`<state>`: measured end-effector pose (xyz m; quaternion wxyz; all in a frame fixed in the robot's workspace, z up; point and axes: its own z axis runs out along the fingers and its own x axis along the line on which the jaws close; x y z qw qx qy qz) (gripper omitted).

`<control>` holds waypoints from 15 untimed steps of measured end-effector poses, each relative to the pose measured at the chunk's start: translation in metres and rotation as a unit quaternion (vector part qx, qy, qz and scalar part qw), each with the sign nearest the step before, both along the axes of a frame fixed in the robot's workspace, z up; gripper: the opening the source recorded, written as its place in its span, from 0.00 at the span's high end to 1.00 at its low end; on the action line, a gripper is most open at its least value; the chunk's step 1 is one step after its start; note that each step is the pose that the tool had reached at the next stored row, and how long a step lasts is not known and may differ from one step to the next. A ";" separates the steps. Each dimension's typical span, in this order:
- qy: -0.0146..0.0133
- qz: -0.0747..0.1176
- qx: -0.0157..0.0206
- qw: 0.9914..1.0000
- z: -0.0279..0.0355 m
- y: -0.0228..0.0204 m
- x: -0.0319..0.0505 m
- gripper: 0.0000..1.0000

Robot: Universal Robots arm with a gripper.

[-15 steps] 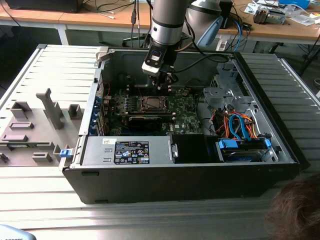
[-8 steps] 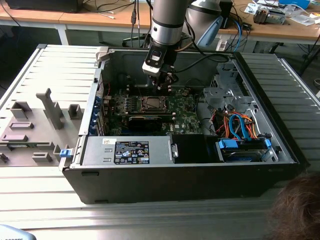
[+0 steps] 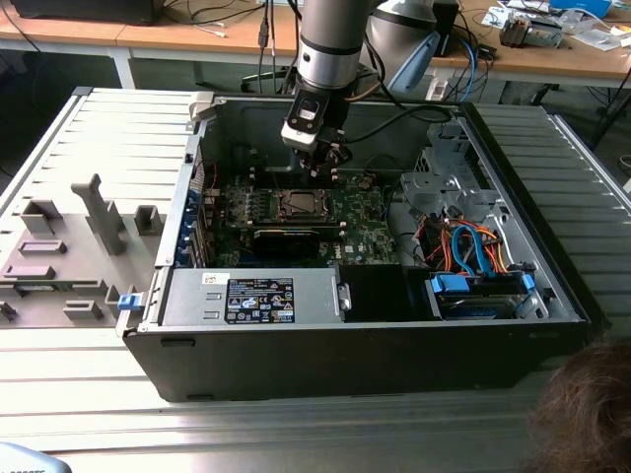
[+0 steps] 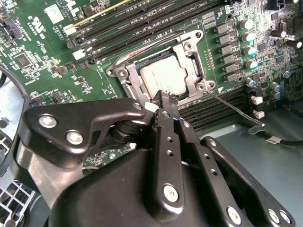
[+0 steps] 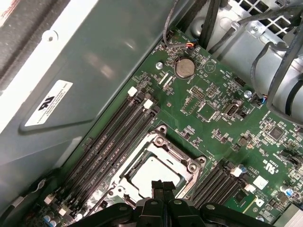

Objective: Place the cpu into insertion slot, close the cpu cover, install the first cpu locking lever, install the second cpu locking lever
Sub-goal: 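Install the first cpu locking lever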

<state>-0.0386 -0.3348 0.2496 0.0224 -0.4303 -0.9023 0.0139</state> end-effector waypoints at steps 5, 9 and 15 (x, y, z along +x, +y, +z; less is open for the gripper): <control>0.000 0.003 0.000 1.000 0.0000 0.0000 0.0000 0.89; 0.000 0.006 0.000 1.000 0.0000 0.0000 0.0000 0.89; 0.000 0.011 0.000 1.000 0.0000 0.0000 0.0000 0.89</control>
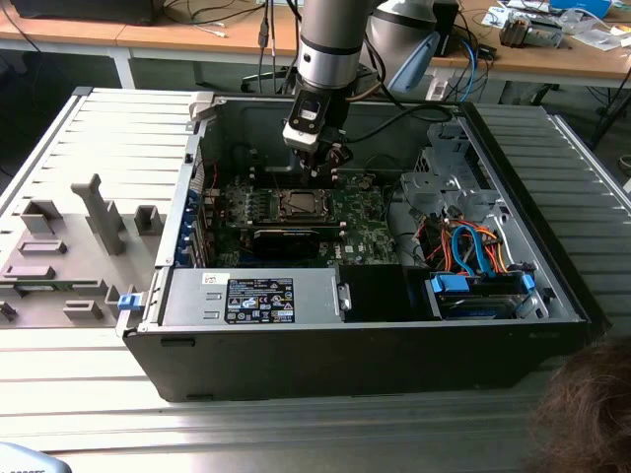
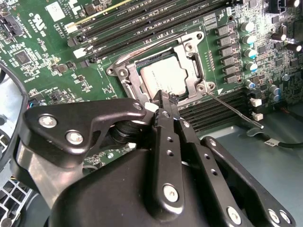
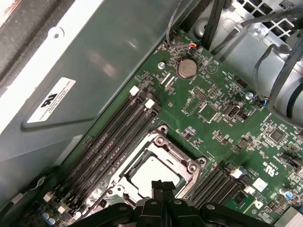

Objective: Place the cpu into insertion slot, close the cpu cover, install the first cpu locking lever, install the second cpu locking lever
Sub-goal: 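Install the first cpu locking lever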

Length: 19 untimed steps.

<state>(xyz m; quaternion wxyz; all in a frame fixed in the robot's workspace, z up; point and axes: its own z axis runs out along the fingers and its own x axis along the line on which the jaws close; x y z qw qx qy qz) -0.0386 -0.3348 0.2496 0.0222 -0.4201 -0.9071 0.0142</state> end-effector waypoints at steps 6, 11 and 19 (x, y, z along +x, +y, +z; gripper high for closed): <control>0.000 0.004 0.000 1.000 0.0000 0.0000 0.0000 0.89; 0.000 0.008 0.000 1.000 0.0000 0.0000 0.0000 0.89; 0.000 0.016 0.000 1.000 0.0000 0.0000 0.0000 0.89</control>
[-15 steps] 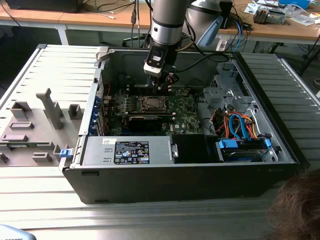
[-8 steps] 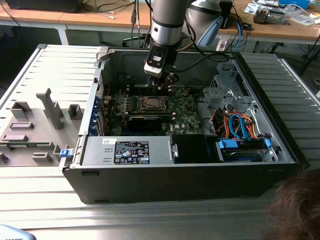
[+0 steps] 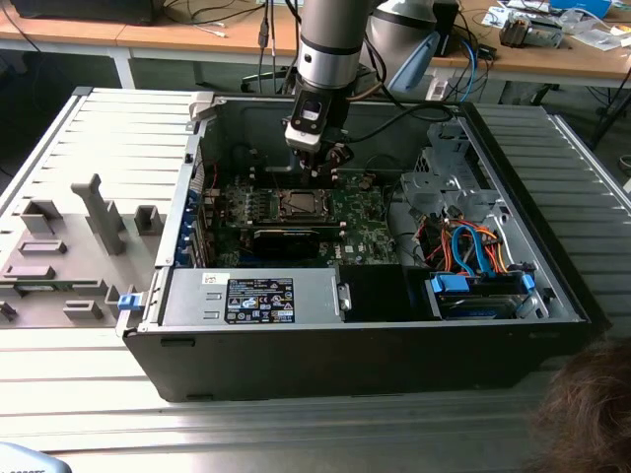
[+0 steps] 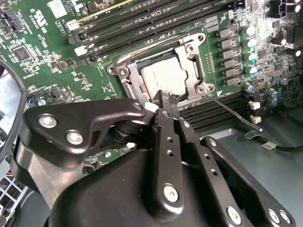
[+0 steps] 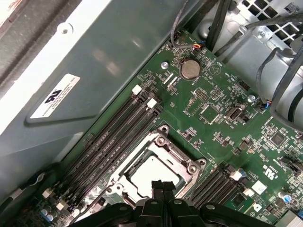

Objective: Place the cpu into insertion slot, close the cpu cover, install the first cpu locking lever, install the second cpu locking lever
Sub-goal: 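Install the first cpu locking lever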

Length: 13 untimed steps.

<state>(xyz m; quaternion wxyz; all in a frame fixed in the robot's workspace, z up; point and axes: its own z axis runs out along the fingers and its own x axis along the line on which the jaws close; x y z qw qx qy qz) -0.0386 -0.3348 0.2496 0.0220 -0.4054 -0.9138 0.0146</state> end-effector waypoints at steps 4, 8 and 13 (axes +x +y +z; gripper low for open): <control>0.000 0.004 0.000 1.000 0.0000 0.0000 0.0000 0.89; 0.000 0.007 0.000 1.000 0.0000 0.0000 0.0000 0.89; 0.000 0.011 0.000 1.000 0.0000 0.0000 0.0000 0.89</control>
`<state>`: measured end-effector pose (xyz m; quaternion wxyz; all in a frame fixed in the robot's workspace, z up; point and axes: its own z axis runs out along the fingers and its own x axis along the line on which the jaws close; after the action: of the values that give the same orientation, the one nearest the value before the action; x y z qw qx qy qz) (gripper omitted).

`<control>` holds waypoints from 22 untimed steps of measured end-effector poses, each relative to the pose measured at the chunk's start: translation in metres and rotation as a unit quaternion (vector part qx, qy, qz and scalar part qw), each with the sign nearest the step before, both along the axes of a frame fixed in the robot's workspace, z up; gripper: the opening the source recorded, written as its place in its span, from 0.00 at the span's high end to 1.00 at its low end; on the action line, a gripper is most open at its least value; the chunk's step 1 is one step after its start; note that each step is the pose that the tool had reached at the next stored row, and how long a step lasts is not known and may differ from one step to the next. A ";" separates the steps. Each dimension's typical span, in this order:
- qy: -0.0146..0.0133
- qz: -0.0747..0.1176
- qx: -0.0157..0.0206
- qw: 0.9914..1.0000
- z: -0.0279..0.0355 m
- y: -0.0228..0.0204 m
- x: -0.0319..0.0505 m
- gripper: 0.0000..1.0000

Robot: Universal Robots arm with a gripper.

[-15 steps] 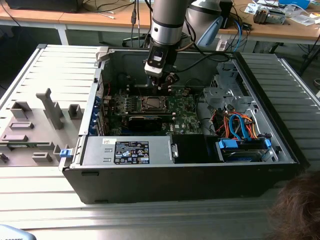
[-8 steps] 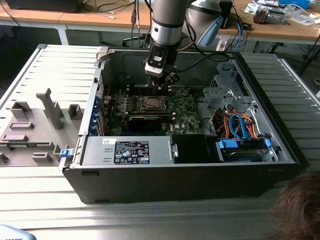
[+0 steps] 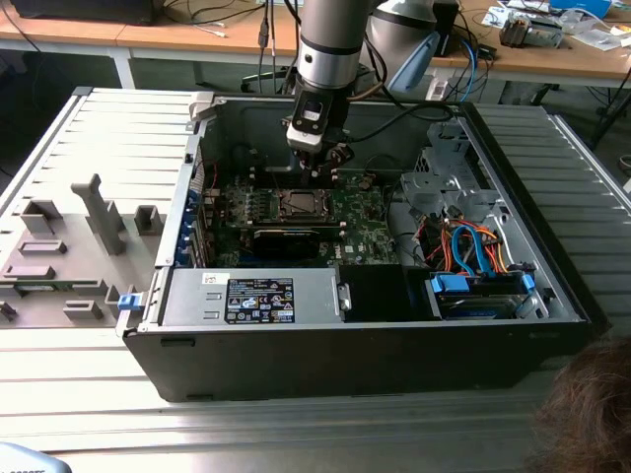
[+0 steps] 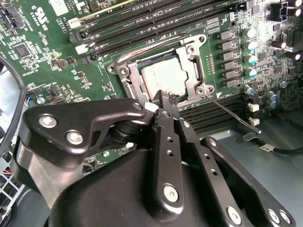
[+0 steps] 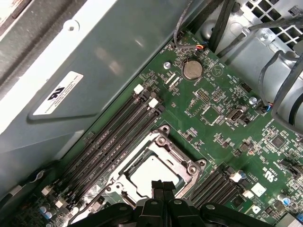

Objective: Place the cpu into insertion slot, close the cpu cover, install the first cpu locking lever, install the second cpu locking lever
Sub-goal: 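Install the first cpu locking lever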

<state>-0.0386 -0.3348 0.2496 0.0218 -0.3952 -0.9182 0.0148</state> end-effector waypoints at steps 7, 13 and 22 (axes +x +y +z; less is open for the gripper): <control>0.000 0.006 0.000 1.000 0.0000 0.0000 0.0000 0.89; 0.000 0.011 0.000 1.000 0.0000 0.0000 0.0000 0.89; 0.000 0.017 0.000 1.000 0.0000 0.0000 0.0000 0.89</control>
<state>-0.0386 -0.3348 0.2496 0.0215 -0.3794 -0.9249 0.0152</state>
